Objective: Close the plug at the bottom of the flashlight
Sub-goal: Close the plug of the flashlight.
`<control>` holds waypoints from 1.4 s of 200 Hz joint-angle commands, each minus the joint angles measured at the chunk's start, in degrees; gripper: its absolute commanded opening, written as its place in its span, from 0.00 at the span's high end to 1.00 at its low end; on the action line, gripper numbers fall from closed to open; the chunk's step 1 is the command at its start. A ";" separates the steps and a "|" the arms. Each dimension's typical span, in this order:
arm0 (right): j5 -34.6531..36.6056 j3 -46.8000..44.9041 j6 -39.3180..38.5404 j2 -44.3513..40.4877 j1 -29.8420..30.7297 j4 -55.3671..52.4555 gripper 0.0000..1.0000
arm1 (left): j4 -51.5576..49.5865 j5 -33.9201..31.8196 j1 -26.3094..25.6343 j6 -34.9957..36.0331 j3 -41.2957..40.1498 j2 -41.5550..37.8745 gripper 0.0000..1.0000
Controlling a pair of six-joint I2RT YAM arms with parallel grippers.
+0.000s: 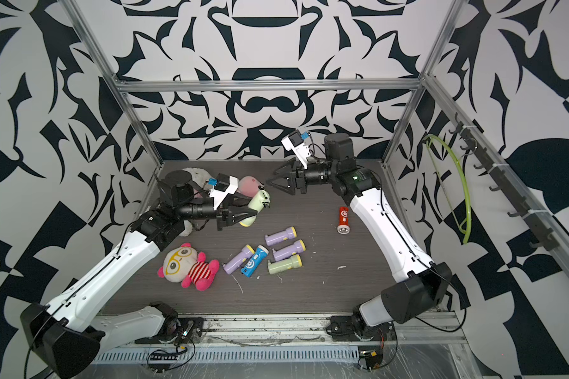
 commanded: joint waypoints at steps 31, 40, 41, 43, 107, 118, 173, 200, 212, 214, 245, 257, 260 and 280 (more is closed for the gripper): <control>-4.27 2.92 -6.72 -2.55 1.77 -6.68 0.37 | 2.78 5.58 0.44 -1.03 2.02 -2.91 1.00; -4.77 2.92 -6.87 -2.73 1.86 -6.95 0.37 | 2.87 5.67 0.44 -1.09 1.93 -3.10 1.00; -4.83 2.92 -6.93 -2.74 1.91 -6.97 0.37 | 2.88 5.69 0.44 -1.09 1.92 -3.10 1.00; -4.95 2.92 -7.01 -2.79 1.94 -7.06 0.37 | 2.88 5.71 0.44 -1.09 1.91 -3.18 1.00; -8.24 3.17 -10.06 -4.07 3.37 -9.88 0.38 | 3.32 7.56 0.47 -1.36 2.00 -2.80 1.00; -8.22 3.71 -11.25 -3.86 4.06 -11.32 0.39 | 3.31 7.56 0.49 -1.36 2.00 -2.76 1.00; -8.19 5.09 -12.07 -3.02 5.55 -12.71 0.40 | 3.23 7.91 0.44 -1.36 2.00 -2.58 1.00; -9.20 5.84 -12.25 -2.28 5.56 -13.01 0.46 | 3.23 8.09 0.44 -1.44 2.09 -2.23 1.00; -9.37 6.14 -12.40 -1.92 5.61 -13.32 0.48 | 3.23 8.09 0.44 -1.44 2.07 -2.23 1.00; -9.45 6.16 -12.42 -1.84 5.59 -13.39 0.48 | 3.23 8.20 0.44 -1.44 2.08 -2.19 1.00; -9.75 6.53 -12.34 -0.96 5.55 -13.74 0.53 | 3.14 8.35 0.44 -1.44 2.09 -2.14 1.00; -9.77 6.89 -12.33 -0.67 5.55 -13.89 0.53 | 3.05 8.44 0.44 -1.36 2.09 -2.10 1.00; -9.85 6.91 -12.34 -0.60 5.58 -13.94 0.53 | 3.05 8.44 0.44 -1.36 2.09 -2.14 1.00; -9.86 7.08 -12.34 -0.47 5.60 -13.96 0.56 | 3.05 8.47 0.44 -1.36 2.00 -2.14 1.00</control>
